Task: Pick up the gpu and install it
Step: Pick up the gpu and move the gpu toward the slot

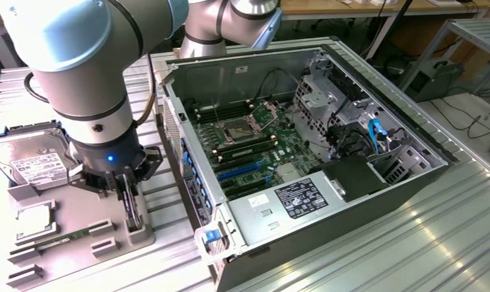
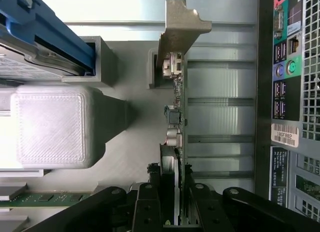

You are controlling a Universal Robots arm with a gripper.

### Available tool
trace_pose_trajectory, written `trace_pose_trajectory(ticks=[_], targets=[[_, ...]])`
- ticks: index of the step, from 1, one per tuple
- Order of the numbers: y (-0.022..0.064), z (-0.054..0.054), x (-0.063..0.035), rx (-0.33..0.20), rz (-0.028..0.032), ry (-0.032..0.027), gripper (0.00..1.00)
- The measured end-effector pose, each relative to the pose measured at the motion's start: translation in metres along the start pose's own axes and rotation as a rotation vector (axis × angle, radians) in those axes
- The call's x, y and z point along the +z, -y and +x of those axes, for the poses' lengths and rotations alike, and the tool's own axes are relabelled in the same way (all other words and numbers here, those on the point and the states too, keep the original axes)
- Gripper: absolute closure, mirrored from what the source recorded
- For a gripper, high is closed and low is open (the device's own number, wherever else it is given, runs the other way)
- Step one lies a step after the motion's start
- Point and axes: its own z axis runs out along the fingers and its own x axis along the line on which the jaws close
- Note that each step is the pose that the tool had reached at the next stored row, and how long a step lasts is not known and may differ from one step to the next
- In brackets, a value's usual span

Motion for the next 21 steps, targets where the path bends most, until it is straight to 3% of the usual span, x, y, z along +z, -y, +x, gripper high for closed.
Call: trace_pose_trajectory(ticks=[21], targets=[[-0.0024, -0.001, -0.0711, 0.0, 0.0003, -0.0001, 0.73]])
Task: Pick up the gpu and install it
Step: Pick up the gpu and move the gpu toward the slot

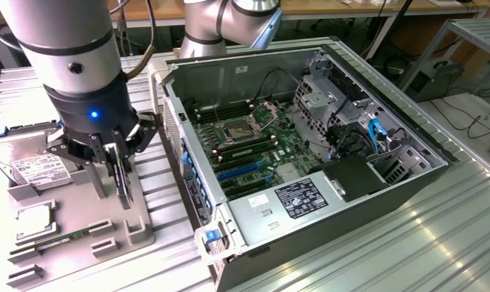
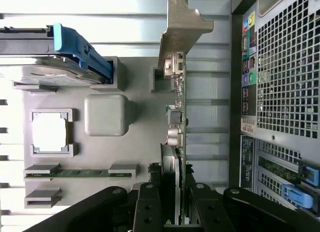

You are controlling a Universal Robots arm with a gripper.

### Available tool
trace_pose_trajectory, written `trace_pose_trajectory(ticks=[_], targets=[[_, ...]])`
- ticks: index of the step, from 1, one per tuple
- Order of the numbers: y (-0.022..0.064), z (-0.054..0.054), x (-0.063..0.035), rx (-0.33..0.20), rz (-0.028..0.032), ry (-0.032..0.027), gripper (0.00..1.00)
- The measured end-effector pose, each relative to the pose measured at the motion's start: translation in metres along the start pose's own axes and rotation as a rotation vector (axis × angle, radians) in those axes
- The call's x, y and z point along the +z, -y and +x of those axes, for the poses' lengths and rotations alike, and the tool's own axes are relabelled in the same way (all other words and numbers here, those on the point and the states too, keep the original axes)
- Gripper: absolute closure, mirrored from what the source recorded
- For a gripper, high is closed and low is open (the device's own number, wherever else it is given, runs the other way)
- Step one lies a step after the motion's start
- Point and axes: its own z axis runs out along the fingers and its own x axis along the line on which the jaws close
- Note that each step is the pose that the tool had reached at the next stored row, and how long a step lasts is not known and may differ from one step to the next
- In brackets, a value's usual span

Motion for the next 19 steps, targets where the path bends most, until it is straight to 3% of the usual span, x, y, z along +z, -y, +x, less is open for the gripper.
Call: trace_pose_trajectory(ticks=[19], targets=[[-0.0024, -0.001, -0.0717, 0.0, 0.0048, 0.0, 0.73]])
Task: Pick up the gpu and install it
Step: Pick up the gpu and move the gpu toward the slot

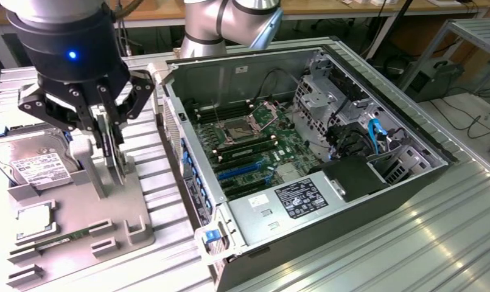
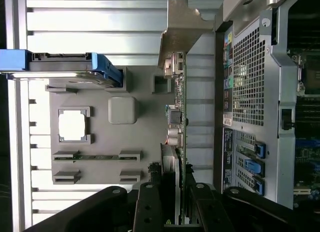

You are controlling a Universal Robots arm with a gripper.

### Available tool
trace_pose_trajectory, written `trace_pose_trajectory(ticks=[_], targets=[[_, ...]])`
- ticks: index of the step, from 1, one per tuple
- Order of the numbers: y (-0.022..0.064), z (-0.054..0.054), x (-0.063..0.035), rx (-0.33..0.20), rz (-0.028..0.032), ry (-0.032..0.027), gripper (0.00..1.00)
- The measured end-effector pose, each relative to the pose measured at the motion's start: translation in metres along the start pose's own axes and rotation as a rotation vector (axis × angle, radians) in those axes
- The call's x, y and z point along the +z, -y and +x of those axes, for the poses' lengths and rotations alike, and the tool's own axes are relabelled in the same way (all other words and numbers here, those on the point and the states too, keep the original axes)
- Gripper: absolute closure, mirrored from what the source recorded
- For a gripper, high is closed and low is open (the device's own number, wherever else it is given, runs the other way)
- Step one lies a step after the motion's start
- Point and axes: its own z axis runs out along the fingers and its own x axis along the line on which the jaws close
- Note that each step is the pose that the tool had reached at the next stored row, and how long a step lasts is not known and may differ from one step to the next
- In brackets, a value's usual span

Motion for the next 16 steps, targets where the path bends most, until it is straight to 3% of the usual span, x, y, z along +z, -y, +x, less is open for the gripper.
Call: trace_pose_trajectory(ticks=[11, 16], targets=[[-0.0011, -0.001, -0.0402, 0.0, 0.0035, -0.0001, 0.73], [-0.0015, -0.001, -0.0534, 0.0, 0.0053, -0.0001, 0.73]])
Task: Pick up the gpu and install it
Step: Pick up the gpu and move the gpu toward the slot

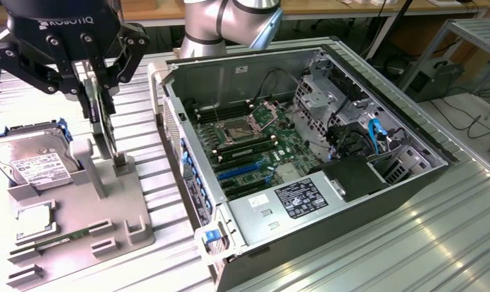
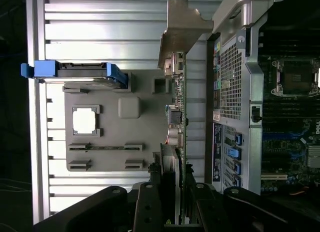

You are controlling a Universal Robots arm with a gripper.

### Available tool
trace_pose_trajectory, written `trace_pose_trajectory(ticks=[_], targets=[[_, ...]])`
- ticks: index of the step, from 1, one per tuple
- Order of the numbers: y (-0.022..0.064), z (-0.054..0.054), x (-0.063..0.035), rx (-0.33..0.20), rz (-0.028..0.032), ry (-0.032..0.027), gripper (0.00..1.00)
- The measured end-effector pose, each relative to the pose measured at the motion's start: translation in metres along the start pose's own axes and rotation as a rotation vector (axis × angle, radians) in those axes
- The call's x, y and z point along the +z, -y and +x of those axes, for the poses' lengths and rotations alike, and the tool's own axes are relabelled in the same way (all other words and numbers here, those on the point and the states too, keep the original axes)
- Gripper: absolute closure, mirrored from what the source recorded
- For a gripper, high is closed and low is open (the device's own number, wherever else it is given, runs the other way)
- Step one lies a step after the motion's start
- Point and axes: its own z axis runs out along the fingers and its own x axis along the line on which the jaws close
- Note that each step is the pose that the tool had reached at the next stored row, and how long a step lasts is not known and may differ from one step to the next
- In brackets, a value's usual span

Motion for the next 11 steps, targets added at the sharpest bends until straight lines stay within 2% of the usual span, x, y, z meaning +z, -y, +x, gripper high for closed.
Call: trace_pose_trajectory(ticks=[11], targets=[[0.0, -0.0021, -0.0002, 0.0, 0.0, 0.0001, 0.73]])
